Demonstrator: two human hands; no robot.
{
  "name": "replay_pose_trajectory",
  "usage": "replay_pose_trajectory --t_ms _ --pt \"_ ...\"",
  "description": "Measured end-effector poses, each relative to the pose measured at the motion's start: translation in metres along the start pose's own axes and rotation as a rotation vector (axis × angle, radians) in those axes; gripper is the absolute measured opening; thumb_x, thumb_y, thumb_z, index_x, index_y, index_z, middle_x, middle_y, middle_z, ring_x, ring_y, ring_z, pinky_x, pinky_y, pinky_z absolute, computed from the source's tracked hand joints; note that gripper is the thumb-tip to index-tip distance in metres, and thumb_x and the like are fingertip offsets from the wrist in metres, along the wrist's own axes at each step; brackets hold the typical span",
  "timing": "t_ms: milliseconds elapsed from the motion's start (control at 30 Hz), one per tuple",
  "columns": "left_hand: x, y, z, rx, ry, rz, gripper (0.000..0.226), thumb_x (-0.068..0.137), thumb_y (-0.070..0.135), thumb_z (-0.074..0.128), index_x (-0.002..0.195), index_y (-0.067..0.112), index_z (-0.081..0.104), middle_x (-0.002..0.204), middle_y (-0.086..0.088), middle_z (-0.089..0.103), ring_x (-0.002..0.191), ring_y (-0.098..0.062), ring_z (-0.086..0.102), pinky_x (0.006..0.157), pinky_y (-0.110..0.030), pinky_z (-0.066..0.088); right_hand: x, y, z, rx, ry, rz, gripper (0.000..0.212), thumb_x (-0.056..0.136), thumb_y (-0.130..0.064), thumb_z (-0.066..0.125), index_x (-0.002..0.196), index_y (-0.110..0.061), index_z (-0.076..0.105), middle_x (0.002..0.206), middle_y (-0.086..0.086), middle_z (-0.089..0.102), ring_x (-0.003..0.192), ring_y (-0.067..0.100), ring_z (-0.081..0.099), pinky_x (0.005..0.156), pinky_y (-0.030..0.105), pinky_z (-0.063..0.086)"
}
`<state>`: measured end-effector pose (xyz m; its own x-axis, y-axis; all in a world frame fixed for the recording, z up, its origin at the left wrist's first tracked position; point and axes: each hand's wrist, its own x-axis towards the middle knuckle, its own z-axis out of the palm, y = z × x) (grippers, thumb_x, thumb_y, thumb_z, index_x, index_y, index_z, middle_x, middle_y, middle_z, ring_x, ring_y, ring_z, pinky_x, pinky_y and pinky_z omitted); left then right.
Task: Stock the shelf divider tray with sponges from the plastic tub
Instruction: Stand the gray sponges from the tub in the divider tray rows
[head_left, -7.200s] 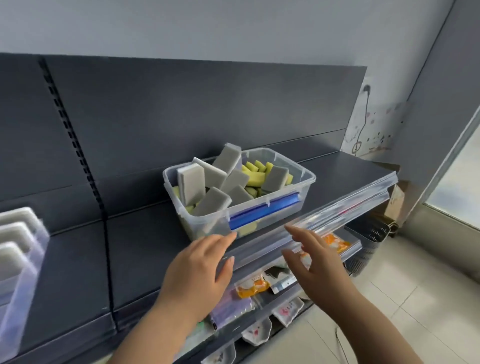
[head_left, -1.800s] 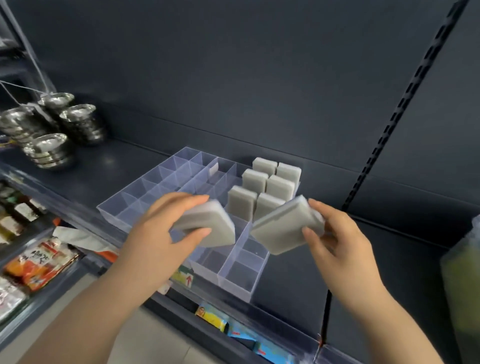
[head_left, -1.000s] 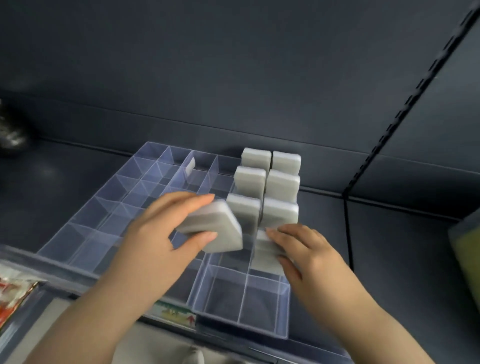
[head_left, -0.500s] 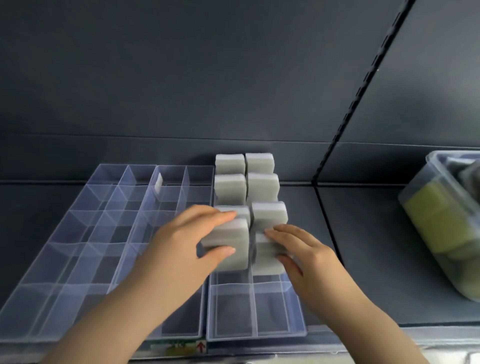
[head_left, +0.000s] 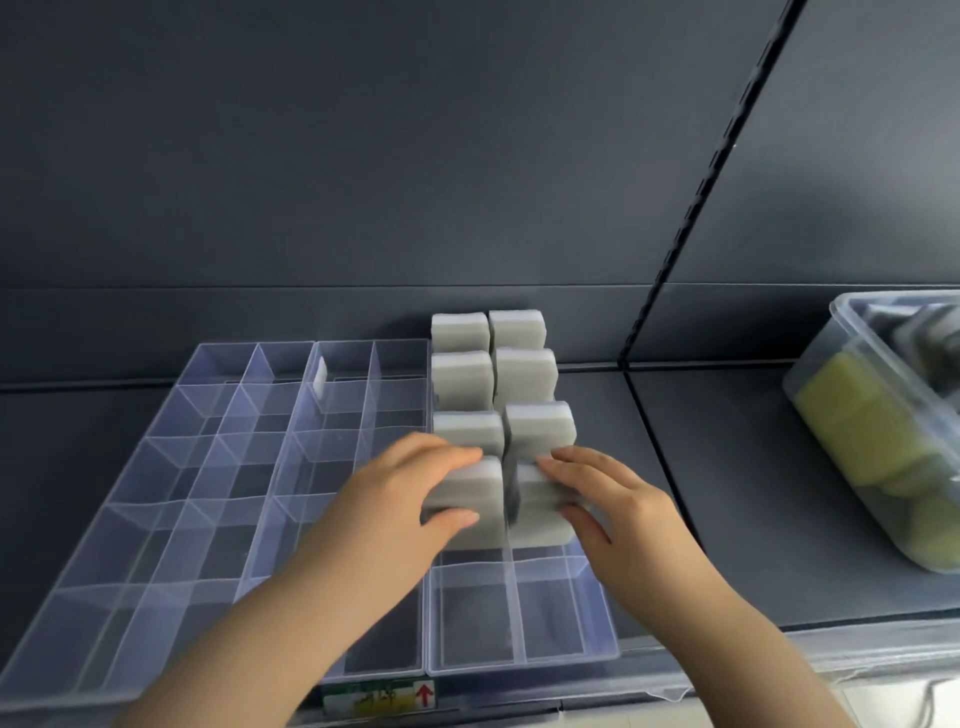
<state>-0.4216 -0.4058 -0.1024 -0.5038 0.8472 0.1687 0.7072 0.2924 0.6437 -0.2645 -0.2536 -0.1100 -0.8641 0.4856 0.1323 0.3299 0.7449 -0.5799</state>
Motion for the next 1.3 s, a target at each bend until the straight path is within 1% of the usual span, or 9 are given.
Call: replay_pose_trajectory --t_ms 200,367,567,667,767,900,967,1167,1300 --pt "-0.002 -0.004 0.019 0.056 -0.069 0.017 0.045 0.082 0.027 0.068 0.125 0.031 0.056 0.109 0.024 0.046 0.081 0.019 0.041 0.072 0.001 0.029 -0.001 -0.002 0.002 0.0 0.015 0.01 0.041 0.084 0.003 0.061 0.12 -0.019 0.062 0.127 -0.001 0.057 0.116 0.016 0.055 0.097 -0.001 0.025" --pt "-0.001 -0.003 0.021 0.096 -0.034 0.042 0.045 0.083 0.03 0.067 0.127 0.031 0.055 0.117 0.016 0.051 0.073 -0.002 0.036 0.073 -0.008 0.03 -0.001 -0.004 0.002 -0.031 0.004 0.012 0.042 0.085 0.0 0.061 0.122 -0.02 0.06 0.128 -0.002 0.055 0.118 0.016 0.053 0.096 -0.002 0.023" --pt "-0.002 -0.001 0.021 0.132 -0.009 0.091 0.045 0.085 0.029 0.065 0.128 0.027 0.054 0.119 0.012 0.052 0.087 -0.002 0.044 0.075 -0.009 0.028 -0.003 -0.007 0.003 -0.068 0.006 0.026 0.042 0.088 -0.004 0.057 0.126 -0.022 0.055 0.133 -0.006 0.05 0.121 0.012 0.049 0.095 -0.004 0.02" --pt "-0.004 -0.001 0.019 0.161 -0.018 0.123 0.047 0.084 0.03 0.066 0.129 0.027 0.053 0.12 0.012 0.052 0.09 -0.003 0.048 0.074 -0.012 0.031 -0.006 -0.008 0.003 -0.092 0.01 0.051 0.049 0.09 -0.009 0.054 0.135 -0.027 0.044 0.136 -0.012 0.045 0.122 0.007 0.045 0.09 -0.005 0.021" --pt "-0.004 -0.001 0.015 0.239 -0.009 0.175 0.05 0.076 0.031 0.074 0.123 0.023 0.059 0.112 0.008 0.058 0.094 -0.011 0.058 0.066 -0.016 0.039 -0.008 -0.009 0.0 -0.147 0.017 0.055 0.056 0.09 -0.019 0.055 0.14 -0.033 0.033 0.139 -0.018 0.04 0.124 0.002 0.041 0.092 0.004 0.026" --pt "-0.001 0.0 0.011 0.269 0.012 0.255 0.052 0.068 0.025 0.081 0.116 0.015 0.064 0.101 0.002 0.063 0.088 -0.017 0.063 0.058 -0.025 0.053 -0.007 -0.015 -0.004 -0.18 0.026 0.066 0.055 0.09 -0.022 0.055 0.14 -0.032 0.033 0.143 -0.016 0.036 0.129 0.004 0.036 0.1 0.014 0.031" --pt "0.001 0.001 0.008 0.283 0.018 0.294 0.052 0.067 0.026 0.082 0.114 0.013 0.065 0.098 0.001 0.064 0.085 -0.017 0.064 0.056 -0.027 0.055 -0.007 -0.017 -0.006 -0.215 0.023 0.07 0.054 0.091 -0.023 0.055 0.14 -0.03 0.034 0.145 -0.014 0.034 0.131 0.006 0.035 0.101 0.016 0.03" --pt "0.01 0.025 -0.01 0.331 0.117 0.402 0.038 0.082 0.027 0.064 0.115 0.01 0.064 0.103 -0.004 0.065 0.093 -0.022 0.063 0.066 -0.034 0.057 -0.01 -0.023 -0.03 -0.221 0.133 0.066 0.048 0.089 -0.024 0.058 0.135 -0.023 0.044 0.14 -0.008 0.044 0.127 0.013 0.043 0.099 0.023 0.036" --pt "0.014 0.057 -0.014 0.31 0.199 0.452 0.038 0.088 0.032 0.051 0.117 0.011 0.063 0.103 -0.005 0.064 0.095 -0.025 0.061 0.068 -0.039 0.055 -0.023 -0.024 -0.055 -0.21 0.211 0.047 0.047 0.09 -0.027 0.057 0.135 -0.022 0.046 0.14 -0.008 0.044 0.128 0.012 0.042 0.103 0.03 0.038"
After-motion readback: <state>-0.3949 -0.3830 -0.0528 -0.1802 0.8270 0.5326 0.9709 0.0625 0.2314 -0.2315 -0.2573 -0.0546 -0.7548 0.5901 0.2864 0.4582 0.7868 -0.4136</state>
